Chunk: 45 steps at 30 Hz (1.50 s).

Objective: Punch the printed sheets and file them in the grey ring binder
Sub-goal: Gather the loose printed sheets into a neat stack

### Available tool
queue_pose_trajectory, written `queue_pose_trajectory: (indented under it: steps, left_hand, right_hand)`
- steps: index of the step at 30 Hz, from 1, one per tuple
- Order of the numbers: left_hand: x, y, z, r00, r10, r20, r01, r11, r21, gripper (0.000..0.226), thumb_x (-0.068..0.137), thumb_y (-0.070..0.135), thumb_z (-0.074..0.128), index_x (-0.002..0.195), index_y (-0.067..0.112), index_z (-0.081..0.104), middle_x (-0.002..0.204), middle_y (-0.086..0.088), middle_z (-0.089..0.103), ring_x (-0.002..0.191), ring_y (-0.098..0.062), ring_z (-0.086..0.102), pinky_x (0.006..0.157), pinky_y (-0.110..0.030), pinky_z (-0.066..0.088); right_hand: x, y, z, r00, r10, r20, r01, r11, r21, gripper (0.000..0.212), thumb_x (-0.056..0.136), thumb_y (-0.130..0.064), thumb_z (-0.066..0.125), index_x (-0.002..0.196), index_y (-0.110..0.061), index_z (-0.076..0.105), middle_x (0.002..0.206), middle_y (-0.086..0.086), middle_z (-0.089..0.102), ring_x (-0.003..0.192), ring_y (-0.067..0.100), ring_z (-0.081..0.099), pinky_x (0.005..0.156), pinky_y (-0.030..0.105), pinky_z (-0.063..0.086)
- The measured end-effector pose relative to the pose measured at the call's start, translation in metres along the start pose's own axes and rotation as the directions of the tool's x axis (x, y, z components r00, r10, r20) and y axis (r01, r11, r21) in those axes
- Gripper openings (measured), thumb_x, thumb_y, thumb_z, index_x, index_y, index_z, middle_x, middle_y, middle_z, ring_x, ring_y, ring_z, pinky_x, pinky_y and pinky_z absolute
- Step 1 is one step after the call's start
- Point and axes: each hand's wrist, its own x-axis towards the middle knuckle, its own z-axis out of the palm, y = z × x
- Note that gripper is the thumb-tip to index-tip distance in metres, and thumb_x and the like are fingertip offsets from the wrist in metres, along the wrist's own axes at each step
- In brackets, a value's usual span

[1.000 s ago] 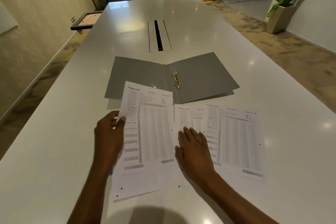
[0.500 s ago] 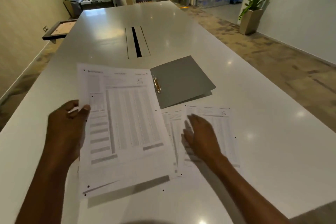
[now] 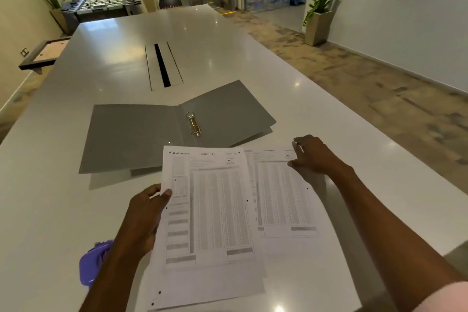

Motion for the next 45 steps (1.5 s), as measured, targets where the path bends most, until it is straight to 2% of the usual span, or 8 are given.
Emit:
queue_pose_trajectory:
  steps: [6, 10, 13, 17, 21, 25, 34, 45]
  left_hand:
    - [0.006, -0.011, 0.006, 1.000, -0.012, -0.001, 0.012, 0.999, 0.050, 0.013, 0.102, 0.016, 0.063, 0.113, 0.016, 0.071, 0.106, -0.015, 0.081, 0.100, -0.039, 0.077, 0.098, -0.063, 0.057]
    - [0.006, -0.014, 0.007, 1.000, -0.013, -0.006, 0.013, 0.999, 0.050, 0.012, 0.102, 0.015, 0.062, 0.109, 0.015, 0.072, 0.106, -0.016, 0.081, 0.101, -0.040, 0.077, 0.099, -0.063, 0.056]
    - [0.007, -0.016, 0.007, 1.000, -0.014, -0.013, 0.014, 0.999, 0.038, 0.012, 0.103, 0.014, 0.062, 0.109, 0.014, 0.072, 0.104, -0.015, 0.081, 0.099, -0.039, 0.077, 0.098, -0.062, 0.057]
    - [0.006, -0.018, 0.005, 0.999, -0.001, -0.033, 0.002, 0.999, 0.051, 0.010, 0.102, 0.015, 0.062, 0.107, 0.014, 0.071, 0.104, -0.016, 0.080, 0.097, -0.039, 0.077, 0.097, -0.060, 0.058]
    - [0.004, -0.021, 0.004, 0.998, 0.010, -0.059, -0.007, 0.999, 0.045, 0.010, 0.103, 0.013, 0.061, 0.102, 0.016, 0.071, 0.101, -0.014, 0.080, 0.093, -0.035, 0.077, 0.090, -0.051, 0.060]
    - [0.005, -0.028, 0.000, 0.996, 0.010, -0.091, -0.006, 0.999, 0.045, 0.011, 0.103, 0.013, 0.061, 0.102, 0.018, 0.072, 0.100, -0.012, 0.081, 0.094, -0.034, 0.077, 0.089, -0.049, 0.061]
    - [0.000, -0.035, -0.003, 0.993, 0.022, -0.112, -0.016, 0.999, 0.049, 0.015, 0.103, 0.011, 0.060, 0.107, 0.013, 0.075, 0.095, -0.007, 0.083, 0.088, -0.028, 0.080, 0.078, -0.040, 0.063]
    - [-0.002, -0.034, 0.003, 0.995, 0.058, -0.086, -0.053, 0.997, 0.055, 0.013, 0.103, 0.015, 0.062, 0.107, 0.014, 0.074, 0.098, -0.007, 0.082, 0.083, -0.021, 0.081, 0.072, -0.032, 0.062]
  right_hand:
    - [0.008, 0.006, -0.010, 0.998, -0.037, 0.054, 0.035, 0.998, 0.049, 0.080, 0.070, -0.047, 0.090, 0.137, -0.018, 0.057, 0.127, 0.008, 0.054, 0.119, 0.026, 0.054, 0.106, 0.048, 0.044]
    - [0.009, 0.013, -0.017, 0.995, -0.098, 0.035, 0.089, 0.975, 0.205, 0.030, 0.076, -0.021, 0.089, 0.102, -0.019, 0.074, 0.102, 0.000, 0.066, 0.093, 0.020, 0.060, 0.079, 0.032, 0.049]
    - [0.005, 0.014, -0.028, 0.991, -0.132, 0.036, 0.114, 0.939, 0.326, 0.015, 0.077, -0.008, 0.082, 0.081, -0.021, 0.075, 0.085, 0.003, 0.077, 0.078, 0.022, 0.068, 0.074, 0.040, 0.055]
    - [-0.005, 0.004, -0.052, 0.986, -0.166, -0.019, 0.154, 0.858, 0.490, 0.010, 0.087, 0.000, 0.075, 0.091, -0.008, 0.077, 0.090, 0.011, 0.079, 0.083, 0.029, 0.075, 0.070, 0.034, 0.062]
    - [-0.015, -0.013, -0.083, 0.974, -0.175, -0.144, 0.226, 0.797, 0.560, 0.015, 0.091, 0.003, 0.070, 0.101, -0.004, 0.079, 0.094, 0.017, 0.079, 0.085, 0.029, 0.075, 0.073, 0.047, 0.064]
    - [-0.024, -0.038, -0.118, 0.950, -0.199, -0.243, 0.306, 0.758, 0.576, 0.016, 0.094, -0.001, 0.070, 0.108, 0.000, 0.078, 0.097, 0.021, 0.078, 0.080, 0.022, 0.071, 0.069, 0.034, 0.063]
    - [-0.052, -0.095, -0.185, 0.885, -0.252, -0.391, 0.451, 0.671, 0.589, 0.021, 0.094, -0.013, 0.072, 0.115, -0.010, 0.078, 0.100, 0.005, 0.080, 0.087, 0.015, 0.075, 0.071, 0.027, 0.063]
    - [-0.048, -0.107, -0.201, 0.901, -0.132, -0.414, 0.410, 0.572, 0.710, 0.026, 0.094, -0.012, 0.072, 0.119, -0.008, 0.074, 0.111, 0.024, 0.074, 0.090, 0.030, 0.072, 0.087, 0.044, 0.061]
